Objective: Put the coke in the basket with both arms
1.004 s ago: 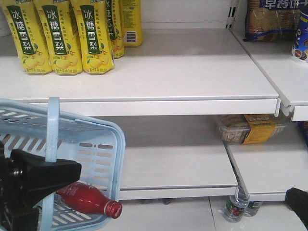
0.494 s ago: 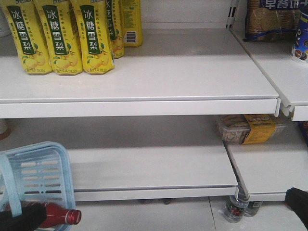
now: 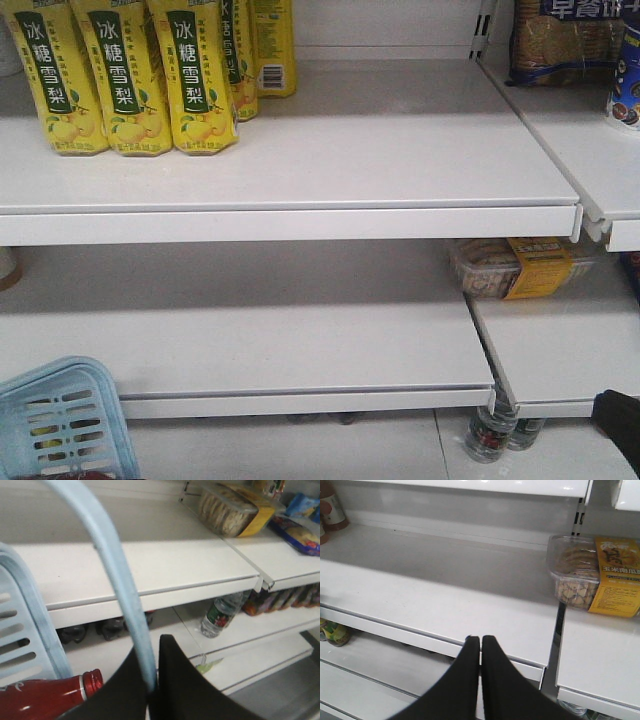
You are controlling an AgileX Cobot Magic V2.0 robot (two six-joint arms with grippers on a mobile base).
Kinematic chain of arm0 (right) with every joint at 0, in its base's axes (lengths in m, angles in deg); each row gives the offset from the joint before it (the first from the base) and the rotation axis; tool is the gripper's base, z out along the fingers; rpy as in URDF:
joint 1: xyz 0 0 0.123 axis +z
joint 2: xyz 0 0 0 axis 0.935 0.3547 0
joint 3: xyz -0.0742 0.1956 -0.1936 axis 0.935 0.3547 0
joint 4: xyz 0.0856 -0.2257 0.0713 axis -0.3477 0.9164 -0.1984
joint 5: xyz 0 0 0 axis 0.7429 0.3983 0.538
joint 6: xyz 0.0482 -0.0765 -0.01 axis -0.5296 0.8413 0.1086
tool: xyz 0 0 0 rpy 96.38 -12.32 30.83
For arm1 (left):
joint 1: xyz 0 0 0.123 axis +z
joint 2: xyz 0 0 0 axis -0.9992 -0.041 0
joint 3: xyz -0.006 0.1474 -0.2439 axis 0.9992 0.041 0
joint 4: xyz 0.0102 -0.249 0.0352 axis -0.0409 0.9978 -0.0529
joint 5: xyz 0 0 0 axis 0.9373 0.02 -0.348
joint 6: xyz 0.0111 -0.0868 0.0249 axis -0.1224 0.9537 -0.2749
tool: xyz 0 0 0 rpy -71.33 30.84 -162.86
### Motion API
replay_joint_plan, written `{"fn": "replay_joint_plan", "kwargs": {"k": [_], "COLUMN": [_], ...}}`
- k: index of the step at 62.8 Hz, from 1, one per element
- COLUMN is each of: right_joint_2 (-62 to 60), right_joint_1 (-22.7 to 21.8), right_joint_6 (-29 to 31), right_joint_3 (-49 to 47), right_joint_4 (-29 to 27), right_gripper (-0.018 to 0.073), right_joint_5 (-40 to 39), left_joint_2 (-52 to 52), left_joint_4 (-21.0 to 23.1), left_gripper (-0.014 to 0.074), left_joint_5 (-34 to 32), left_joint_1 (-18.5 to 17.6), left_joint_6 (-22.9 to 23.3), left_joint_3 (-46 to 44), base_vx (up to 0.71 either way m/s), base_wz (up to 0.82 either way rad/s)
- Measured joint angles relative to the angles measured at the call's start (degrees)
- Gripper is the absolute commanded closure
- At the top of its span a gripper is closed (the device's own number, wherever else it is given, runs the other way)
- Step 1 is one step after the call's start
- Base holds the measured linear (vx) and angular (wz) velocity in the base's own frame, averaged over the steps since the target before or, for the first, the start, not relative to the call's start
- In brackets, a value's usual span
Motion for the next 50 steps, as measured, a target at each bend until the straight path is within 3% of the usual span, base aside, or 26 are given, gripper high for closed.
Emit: {"fn": "replay_joint_plan", "kwargs": {"k": [8,33,42,50], "right_joint_2": [0.0,0.0,0.0,0.0], "right_joint_1": [0.0,0.0,0.0,0.0], "right_joint_6": [0.0,0.0,0.0,0.0], "right_joint_3": [0.0,0.0,0.0,0.0], "right_joint_4": [0.0,0.0,0.0,0.0], "right_gripper": [0.0564,0.0564,0.0564,0.0564], "right_joint_5": [0.0,0.0,0.0,0.0], "left_joint_2": [4.0,7.3,7.3,7.3], "left_joint_4": [-0.1,-6.5,-11.8,-21.5], "left_gripper": [0.0603,0.0603,0.0603,0.0603], "left_joint_5": [1.5,3.6,4.8,5.0], "left_joint_1": [4.7,20.5,23.8,25.1], "left_joint_6": [0.5,0.9,8.2,20.2], "left_joint_3": [0.0,0.0,0.0,0.0], "base_vx": [0.00,0.00,0.00,0.00], "base_wz": [0.00,0.00,0.00,0.00]}}
